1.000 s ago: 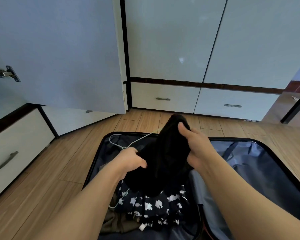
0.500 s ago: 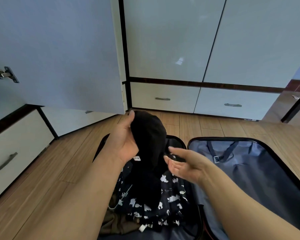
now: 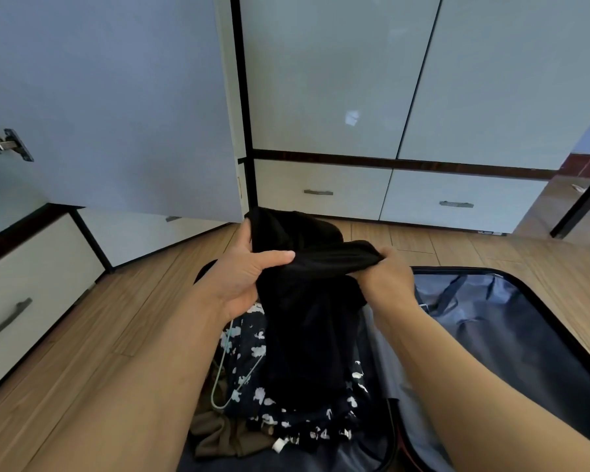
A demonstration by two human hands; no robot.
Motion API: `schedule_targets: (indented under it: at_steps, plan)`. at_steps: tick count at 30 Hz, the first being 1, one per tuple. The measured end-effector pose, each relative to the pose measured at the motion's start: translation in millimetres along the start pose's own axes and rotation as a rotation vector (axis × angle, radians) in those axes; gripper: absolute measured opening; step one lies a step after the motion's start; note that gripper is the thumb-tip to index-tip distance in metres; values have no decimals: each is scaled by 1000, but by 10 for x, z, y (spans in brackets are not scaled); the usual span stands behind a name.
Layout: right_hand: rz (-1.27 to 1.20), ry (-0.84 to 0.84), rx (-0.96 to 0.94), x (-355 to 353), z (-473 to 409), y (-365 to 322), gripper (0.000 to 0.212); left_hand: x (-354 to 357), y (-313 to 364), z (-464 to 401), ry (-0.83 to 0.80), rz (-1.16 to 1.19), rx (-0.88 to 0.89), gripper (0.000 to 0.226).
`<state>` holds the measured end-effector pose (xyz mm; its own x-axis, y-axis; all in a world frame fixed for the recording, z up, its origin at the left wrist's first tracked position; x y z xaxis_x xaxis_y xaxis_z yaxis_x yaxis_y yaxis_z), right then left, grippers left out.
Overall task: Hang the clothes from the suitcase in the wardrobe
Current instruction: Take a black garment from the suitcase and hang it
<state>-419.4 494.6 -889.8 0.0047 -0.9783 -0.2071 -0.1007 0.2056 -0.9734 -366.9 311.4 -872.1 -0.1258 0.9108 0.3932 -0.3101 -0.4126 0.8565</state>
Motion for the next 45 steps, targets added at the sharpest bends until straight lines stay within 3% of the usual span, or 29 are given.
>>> schedule_targets:
  at_steps: [2, 4, 8, 9, 10, 12, 14, 15, 17, 18, 21, 22, 24, 26, 27, 28, 30, 32, 35, 37, 38, 40, 42, 43, 45]
  plan:
    - [33, -6, -43, -37, 0, -19, 32, -47, -35, -7, 8, 0, -24, 69]
    - [-27, -170, -68, -61, 12, -31, 46, -59, -43, -3, 22, -4, -44, 65]
    - [228, -1056, 164, -142, 127, 25, 54, -62, -7, 18, 13, 25, -116, 44]
    - [241, -1178, 215, -157, 171, 47, 55, -52, -4, 30, -17, 34, -130, 45]
    - [222, -1193, 226, -152, 205, 56, 56, -39, -2, 44, -37, 53, -134, 46]
    - [120, -959, 156, -104, 194, 54, 54, -6, 0, 53, -51, 112, -129, 43]
    - [30, -647, 52, -54, 100, 72, 37, 39, -20, 57, -26, 176, -137, 38]
    - [-46, -596, 32, -33, 78, 53, 28, 62, -42, 52, -30, 206, -150, 44]
    - [-160, -646, 36, 41, 94, 35, 50, 122, -82, 40, -57, 215, -177, 65]
    - [-106, -695, 17, 90, 127, 40, 56, 158, -94, 36, -73, 197, -178, 69]
    - [143, -595, -91, 136, 171, -14, 17, 229, -109, 23, -98, 125, -147, 59]
    - [134, -520, -91, 120, 151, -23, 15, 227, -97, 3, -72, 88, -140, 62]
    - [18, -376, -40, 61, 95, -15, 17, 165, -89, -35, 34, -103, -141, 88]
    - [-67, -248, -11, -9, 36, -37, 20, 127, -109, -15, 144, -518, -183, 124]
    - [-100, -199, 11, -40, 23, -62, 19, 137, -152, 3, 191, -746, -202, 128]
    - [-139, -162, 37, -53, 14, -92, 16, 130, -212, -3, 262, -953, -190, 120]
    - [-243, -105, 151, -91, 3, -145, 21, 83, -304, -63, 429, -1145, -91, 67]
    - [-383, -102, 265, -114, 20, -208, 22, 31, -338, -104, 540, -959, -125, 23]
    - [-323, -74, 246, -112, 22, -143, 21, 67, -275, -56, 360, -268, -373, 20]
    - [-162, -111, 114, -127, 50, -95, 24, 128, -188, -14, 232, 29, -403, 23]
    - [-140, -207, 68, -139, 68, -91, 28, 155, -145, -5, 201, 116, -392, 24]
    - [-136, -506, 88, -132, 125, -110, 43, 200, -72, -5, 173, 186, -364, 26]
    - [-26, -686, 112, -70, 173, -103, 39, 212, -24, -8, 149, 145, -324, 21]
    - [3, -647, 104, -45, 162, -84, 30, 197, -10, -6, 116, 81, -309, 17]
    - [-105, -430, 167, -20, 106, -78, 12, 141, -11, 21, 65, -160, -317, 31]
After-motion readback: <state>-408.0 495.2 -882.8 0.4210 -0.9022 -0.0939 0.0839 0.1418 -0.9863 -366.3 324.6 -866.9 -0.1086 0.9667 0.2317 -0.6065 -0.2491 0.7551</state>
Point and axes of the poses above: each hand's wrist, its own z-axis away from the middle knuckle, its own x-axis out of the palm, y = z × x, the point moved 1 cm from there along -z, towards the middle knuckle, and after that the axes turned 14 degrees about -x, right-handed, at the moved point
